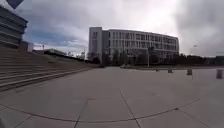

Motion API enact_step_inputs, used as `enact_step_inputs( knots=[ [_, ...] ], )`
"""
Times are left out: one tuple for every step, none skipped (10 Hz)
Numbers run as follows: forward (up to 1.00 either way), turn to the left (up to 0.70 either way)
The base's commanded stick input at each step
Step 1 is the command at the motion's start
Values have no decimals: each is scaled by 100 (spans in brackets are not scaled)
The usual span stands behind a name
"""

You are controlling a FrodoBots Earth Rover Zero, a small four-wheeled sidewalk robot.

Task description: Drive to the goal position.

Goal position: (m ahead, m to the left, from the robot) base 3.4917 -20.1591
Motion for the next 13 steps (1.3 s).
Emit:
enact_step_inputs(
  knots=[
    [5,0],
    [5,0],
    [6,0],
    [5,0],
    [5,0],
    [6,0],
    [5,0],
    [6,0],
    [6,0],
    [5,0],
    [6,0],
    [5,0],
    [5,0]
  ],
)
